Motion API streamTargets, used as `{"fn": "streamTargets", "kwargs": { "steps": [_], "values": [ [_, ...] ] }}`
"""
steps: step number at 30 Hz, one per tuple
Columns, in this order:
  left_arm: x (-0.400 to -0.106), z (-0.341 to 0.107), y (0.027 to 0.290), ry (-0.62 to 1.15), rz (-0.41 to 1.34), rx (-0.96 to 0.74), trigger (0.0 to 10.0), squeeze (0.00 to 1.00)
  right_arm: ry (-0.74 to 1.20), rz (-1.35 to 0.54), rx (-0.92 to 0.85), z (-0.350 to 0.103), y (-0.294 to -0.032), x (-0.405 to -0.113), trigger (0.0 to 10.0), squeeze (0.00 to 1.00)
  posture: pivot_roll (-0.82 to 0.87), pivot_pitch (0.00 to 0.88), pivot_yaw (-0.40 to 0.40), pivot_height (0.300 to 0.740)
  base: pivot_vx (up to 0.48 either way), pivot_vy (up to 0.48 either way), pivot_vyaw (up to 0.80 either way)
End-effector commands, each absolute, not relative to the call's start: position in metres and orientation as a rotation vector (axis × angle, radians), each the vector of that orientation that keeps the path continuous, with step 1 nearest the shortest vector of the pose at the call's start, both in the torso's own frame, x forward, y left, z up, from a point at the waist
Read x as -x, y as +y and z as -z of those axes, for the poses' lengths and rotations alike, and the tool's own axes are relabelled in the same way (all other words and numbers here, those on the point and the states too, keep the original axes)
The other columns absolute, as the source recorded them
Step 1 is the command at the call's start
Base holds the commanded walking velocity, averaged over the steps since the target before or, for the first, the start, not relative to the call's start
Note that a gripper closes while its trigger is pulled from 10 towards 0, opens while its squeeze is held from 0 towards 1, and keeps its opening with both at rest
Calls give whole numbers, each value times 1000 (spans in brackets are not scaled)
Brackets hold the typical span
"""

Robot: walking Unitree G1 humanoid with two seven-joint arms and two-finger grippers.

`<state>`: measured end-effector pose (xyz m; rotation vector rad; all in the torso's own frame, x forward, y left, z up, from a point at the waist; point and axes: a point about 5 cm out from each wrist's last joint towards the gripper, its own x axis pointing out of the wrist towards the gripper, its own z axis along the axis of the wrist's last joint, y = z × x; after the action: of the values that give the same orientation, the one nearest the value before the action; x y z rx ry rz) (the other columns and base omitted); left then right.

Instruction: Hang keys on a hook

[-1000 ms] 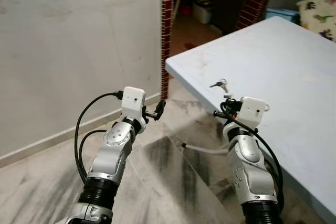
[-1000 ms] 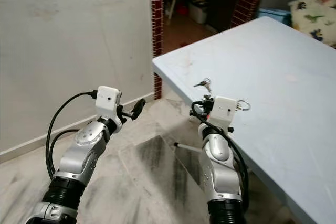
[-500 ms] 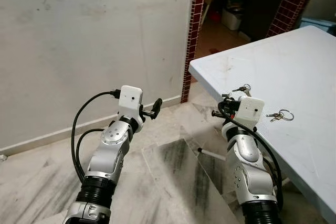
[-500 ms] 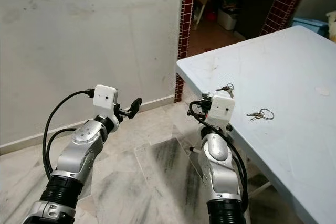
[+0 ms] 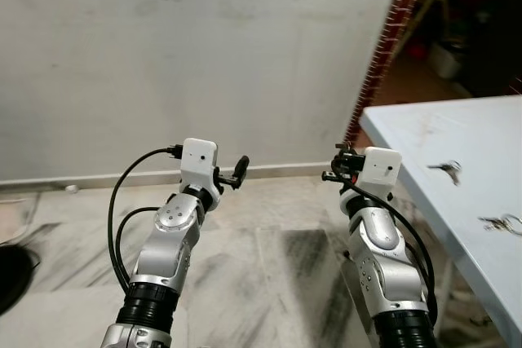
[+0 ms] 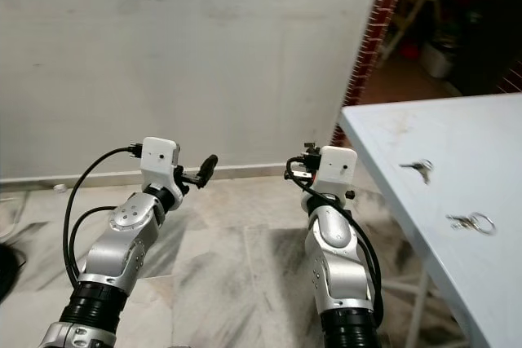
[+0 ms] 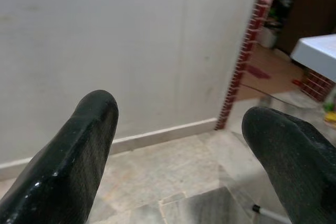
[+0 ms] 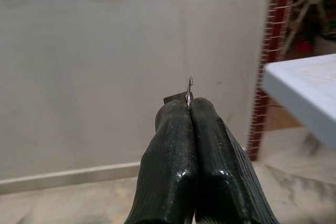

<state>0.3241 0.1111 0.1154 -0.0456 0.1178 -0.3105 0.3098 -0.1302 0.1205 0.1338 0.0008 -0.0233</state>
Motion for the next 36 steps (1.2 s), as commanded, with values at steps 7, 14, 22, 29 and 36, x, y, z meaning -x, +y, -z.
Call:
{"fn": "streamTargets", "kwargs": {
  "steps": [7, 14, 22, 29, 36],
  "values": [
    [-326, -122, 109, 101, 320, 68, 10000, 0, -23, 38, -117, -127, -136, -308, 10000, 0, 98, 0, -32, 740, 396, 0, 0],
    [-325, -119, 110, 113, 315, 73, 10000, 0, -23, 29, -111, -127, -134, -307, 10000, 0, 94, 0, -35, 740, 453, 0, 0],
    [-323, -117, 108, 120, 315, 77, 10000, 0, -21, 18, -107, -127, -133, -305, 10000, 0, 91, 0, -39, 740, 452, 0, 0],
    [-322, -116, 108, 128, 313, 71, 10000, 0, -21, 10, -109, -127, -132, -304, 10000, 0, 91, 0, -40, 740, 443, 0, 0],
    [-321, -113, 106, 136, 320, 71, 10000, 0, -17, 1, -101, -126, -131, -302, 10000, 0, 91, 0, -41, 740, 440, 0, 75]
  ]
}}
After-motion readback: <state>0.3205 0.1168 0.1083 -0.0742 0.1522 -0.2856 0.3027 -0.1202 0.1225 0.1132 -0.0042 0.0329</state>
